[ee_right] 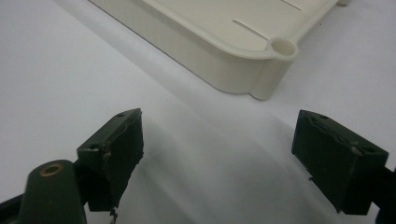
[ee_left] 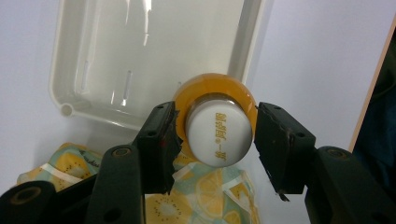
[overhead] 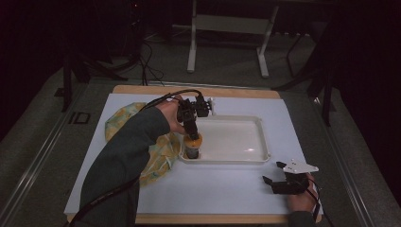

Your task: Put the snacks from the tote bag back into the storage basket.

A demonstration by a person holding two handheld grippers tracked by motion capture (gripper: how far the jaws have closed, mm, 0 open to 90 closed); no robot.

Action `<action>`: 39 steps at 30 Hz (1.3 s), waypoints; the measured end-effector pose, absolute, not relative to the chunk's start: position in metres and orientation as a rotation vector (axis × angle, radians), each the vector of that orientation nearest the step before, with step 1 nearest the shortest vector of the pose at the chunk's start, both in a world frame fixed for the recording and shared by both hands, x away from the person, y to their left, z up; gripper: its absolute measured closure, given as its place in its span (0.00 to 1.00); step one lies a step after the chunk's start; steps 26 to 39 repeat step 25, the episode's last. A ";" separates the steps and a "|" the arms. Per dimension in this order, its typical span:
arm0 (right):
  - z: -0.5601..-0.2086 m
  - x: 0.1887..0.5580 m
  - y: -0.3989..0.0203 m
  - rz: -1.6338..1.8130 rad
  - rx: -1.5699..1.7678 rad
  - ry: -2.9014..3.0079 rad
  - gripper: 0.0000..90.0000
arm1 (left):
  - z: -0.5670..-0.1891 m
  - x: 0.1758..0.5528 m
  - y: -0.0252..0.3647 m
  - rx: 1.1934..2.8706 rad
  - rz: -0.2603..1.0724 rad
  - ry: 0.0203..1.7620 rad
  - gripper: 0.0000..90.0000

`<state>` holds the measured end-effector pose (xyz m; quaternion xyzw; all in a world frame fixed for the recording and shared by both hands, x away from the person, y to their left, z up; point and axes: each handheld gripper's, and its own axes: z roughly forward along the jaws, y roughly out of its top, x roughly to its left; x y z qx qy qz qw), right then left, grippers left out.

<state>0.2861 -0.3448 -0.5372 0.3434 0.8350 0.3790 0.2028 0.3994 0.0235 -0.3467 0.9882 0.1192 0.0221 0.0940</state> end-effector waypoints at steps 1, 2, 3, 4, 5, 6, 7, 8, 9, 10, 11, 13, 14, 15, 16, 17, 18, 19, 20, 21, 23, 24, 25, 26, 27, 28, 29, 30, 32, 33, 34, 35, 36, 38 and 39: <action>-0.537 0.286 -0.345 1.057 0.958 2.331 0.18 | -0.346 0.399 0.024 2.928 0.069 0.354 0.55; -0.537 0.286 -0.345 1.057 0.958 2.331 0.18 | -0.345 0.399 0.024 2.923 0.073 0.350 0.54; -0.537 0.286 -0.345 1.057 0.957 2.331 0.18 | -0.344 0.399 0.024 2.920 0.074 0.349 0.54; -0.537 0.286 -0.345 1.058 0.958 2.331 0.18 | -0.343 0.398 0.024 2.916 0.077 0.347 0.54; -0.537 0.286 -0.345 1.058 0.958 2.331 0.18 | -0.343 0.398 0.024 2.913 0.083 0.347 0.54; -0.537 0.286 -0.345 1.059 0.958 2.330 0.18 | -0.342 0.398 0.024 2.909 0.088 0.342 0.54; -0.537 0.286 -0.345 1.058 0.958 2.331 0.18 | -0.341 0.397 0.024 2.904 0.089 0.339 0.54; -0.537 0.286 -0.345 1.058 0.958 2.331 0.18 | -0.340 0.397 0.024 2.900 0.092 0.335 0.54; -0.537 0.286 -0.345 1.058 0.958 2.331 0.18 | -0.339 0.396 0.025 2.897 0.100 0.331 0.54; -0.537 0.286 -0.345 1.057 0.959 2.331 0.18 | -0.338 0.396 0.025 2.893 0.104 0.327 0.54; -0.537 0.286 -0.345 1.057 0.959 2.331 0.18 | -0.337 0.395 0.026 2.885 0.115 0.325 0.54; -0.537 0.286 -0.345 1.057 0.959 2.331 0.18 | -0.334 0.394 0.027 2.868 0.125 0.319 0.55; -0.537 0.286 -0.345 1.055 0.960 2.332 0.18 | -0.332 0.394 0.027 2.858 0.128 0.320 0.55; -0.537 0.286 -0.345 1.055 0.960 2.333 0.18 | -0.331 0.393 0.028 2.849 0.131 0.313 0.55; -0.537 0.286 -0.345 1.055 0.961 2.333 0.18 | -0.329 0.393 0.028 2.842 0.140 0.306 0.55; -0.537 0.286 -0.345 1.054 0.963 2.334 0.18 | -0.328 0.392 0.028 2.837 0.144 0.302 0.55; -0.537 0.286 -0.345 1.054 0.964 2.333 0.18 | -0.327 0.391 0.028 2.833 0.150 0.297 0.55; -0.537 0.286 -0.345 1.054 0.963 2.333 0.18 | -0.326 0.390 0.028 2.832 0.157 0.288 0.55; -0.537 0.286 -0.344 1.054 0.963 2.333 0.18 | -0.325 0.389 0.028 2.830 0.164 0.284 0.55; -0.537 0.286 -0.344 1.053 0.966 2.334 0.18 | -0.324 0.388 0.029 2.827 0.176 0.276 0.55; -0.537 0.286 -0.344 1.052 0.967 2.335 0.18 | -0.322 0.386 0.029 2.815 0.183 0.268 0.55; -0.537 0.286 -0.344 1.051 0.968 2.336 0.18 | -0.321 0.385 0.030 2.809 0.193 0.266 0.55; -0.537 0.287 -0.344 1.050 0.967 2.338 0.18 | -0.320 0.384 0.031 2.800 0.198 0.262 0.55; -0.537 0.287 -0.344 1.050 0.967 2.338 0.18 | -0.320 0.384 0.031 2.800 0.198 0.262 0.55; -0.537 0.287 -0.344 1.050 0.967 2.338 0.18 | -0.320 0.384 0.031 2.800 0.198 0.262 0.55; -0.537 0.287 -0.344 1.050 0.967 2.338 0.18 | -0.320 0.384 0.031 2.800 0.198 0.262 0.55; -0.537 0.287 -0.344 1.050 0.967 2.338 0.18 | -0.320 0.384 0.031 2.800 0.198 0.262 0.55; -0.537 0.287 -0.344 1.050 0.967 2.338 0.18 | -0.320 0.384 0.031 2.800 0.198 0.262 0.55; -0.537 0.287 -0.344 1.050 0.967 2.338 0.18 | -0.320 0.384 0.031 2.800 0.198 0.262 0.55; -0.537 0.287 -0.344 1.050 0.967 2.338 0.18 | -0.320 0.384 0.031 2.800 0.198 0.262 0.55; -0.537 0.287 -0.344 1.050 0.967 2.338 0.18 | -0.320 0.384 0.031 2.800 0.198 0.262 0.55; -0.537 0.287 -0.344 1.050 0.967 2.338 0.18 | -0.320 0.384 0.031 2.800 0.198 0.262 0.55; -0.537 0.287 -0.344 1.050 0.967 2.338 0.18 | -0.320 0.384 0.031 2.800 0.198 0.262 0.55; -0.537 0.287 -0.344 1.050 0.967 2.338 0.18 | -0.320 0.384 0.031 2.800 0.198 0.262 0.55; -0.537 0.287 -0.344 1.050 0.967 2.338 0.18 | -0.320 0.384 0.031 2.800 0.198 0.262 0.55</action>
